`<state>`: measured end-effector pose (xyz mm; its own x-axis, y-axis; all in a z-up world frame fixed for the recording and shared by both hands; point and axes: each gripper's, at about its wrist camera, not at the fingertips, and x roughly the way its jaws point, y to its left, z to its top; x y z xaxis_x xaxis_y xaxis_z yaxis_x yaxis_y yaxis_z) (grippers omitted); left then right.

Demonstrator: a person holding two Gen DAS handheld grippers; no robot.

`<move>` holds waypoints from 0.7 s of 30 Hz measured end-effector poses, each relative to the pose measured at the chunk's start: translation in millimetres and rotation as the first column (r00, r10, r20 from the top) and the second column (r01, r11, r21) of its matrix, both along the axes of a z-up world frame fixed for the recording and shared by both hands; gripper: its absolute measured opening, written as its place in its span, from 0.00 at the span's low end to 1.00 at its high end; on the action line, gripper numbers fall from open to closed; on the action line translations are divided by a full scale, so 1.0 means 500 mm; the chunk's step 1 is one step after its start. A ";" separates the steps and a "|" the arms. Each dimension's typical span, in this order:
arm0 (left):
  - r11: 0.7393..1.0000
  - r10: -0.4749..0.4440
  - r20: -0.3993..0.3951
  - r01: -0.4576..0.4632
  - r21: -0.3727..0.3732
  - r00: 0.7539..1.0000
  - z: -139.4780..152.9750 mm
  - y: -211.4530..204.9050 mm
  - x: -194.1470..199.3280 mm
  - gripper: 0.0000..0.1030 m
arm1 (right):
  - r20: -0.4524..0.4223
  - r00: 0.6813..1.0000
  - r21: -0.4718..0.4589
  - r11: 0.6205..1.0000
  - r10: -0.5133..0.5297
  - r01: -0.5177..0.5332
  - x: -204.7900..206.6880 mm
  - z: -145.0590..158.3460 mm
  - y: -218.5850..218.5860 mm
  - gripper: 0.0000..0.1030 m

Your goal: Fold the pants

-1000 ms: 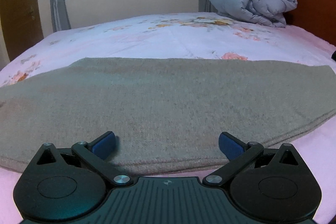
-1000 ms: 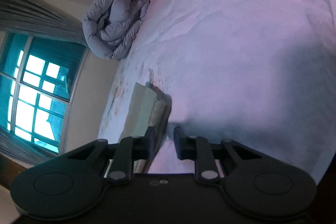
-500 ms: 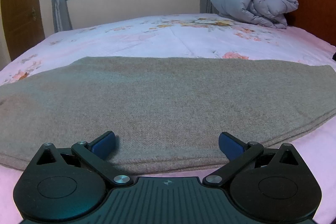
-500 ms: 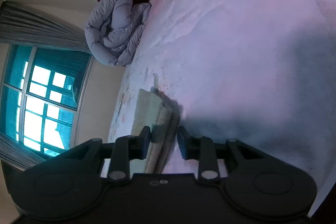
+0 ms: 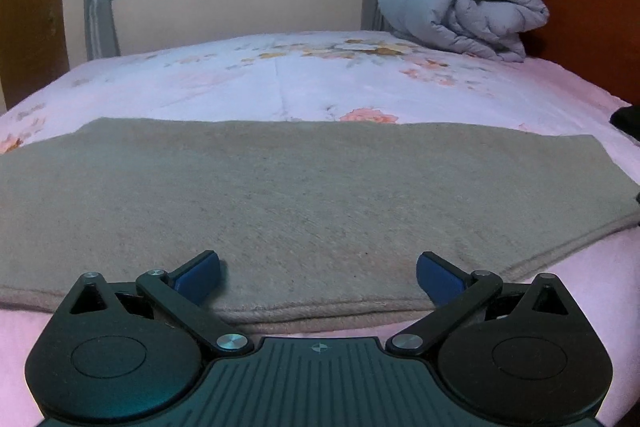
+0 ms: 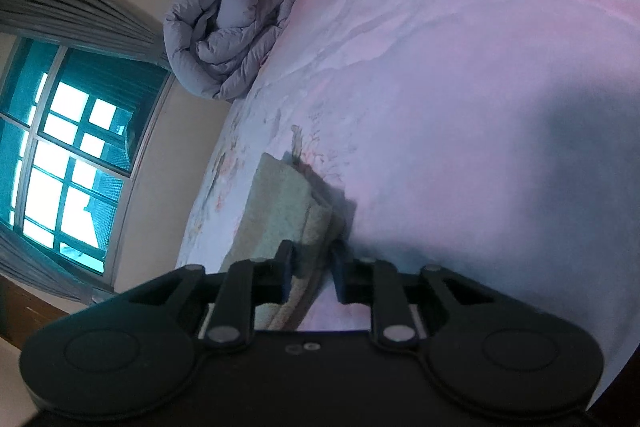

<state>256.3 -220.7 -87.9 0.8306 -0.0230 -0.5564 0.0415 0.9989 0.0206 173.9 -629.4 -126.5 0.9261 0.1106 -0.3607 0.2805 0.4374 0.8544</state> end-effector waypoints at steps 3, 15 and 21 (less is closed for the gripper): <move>1.000 0.004 -0.008 -0.004 -0.002 1.000 -0.001 -0.004 -0.004 1.00 | 0.002 1.000 -0.011 1.000 0.000 0.000 0.005 0.000 0.002 0.14; 0.999 -0.006 0.042 0.008 -0.037 0.999 0.061 0.089 -0.039 1.00 | 0.014 0.998 -0.271 0.961 0.058 -0.052 0.024 0.160 0.089 0.07; 0.988 0.142 0.182 -0.129 -0.080 0.973 0.161 0.352 -0.112 1.00 | 0.073 0.969 -0.446 0.877 0.236 -0.180 0.059 0.282 0.268 0.07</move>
<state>200.5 -44.9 -7.5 0.9176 0.0651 -0.3922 -0.0929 0.9943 -0.0522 203.6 -495.5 14.5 0.9387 0.1640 -0.3034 0.0486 0.8080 0.5872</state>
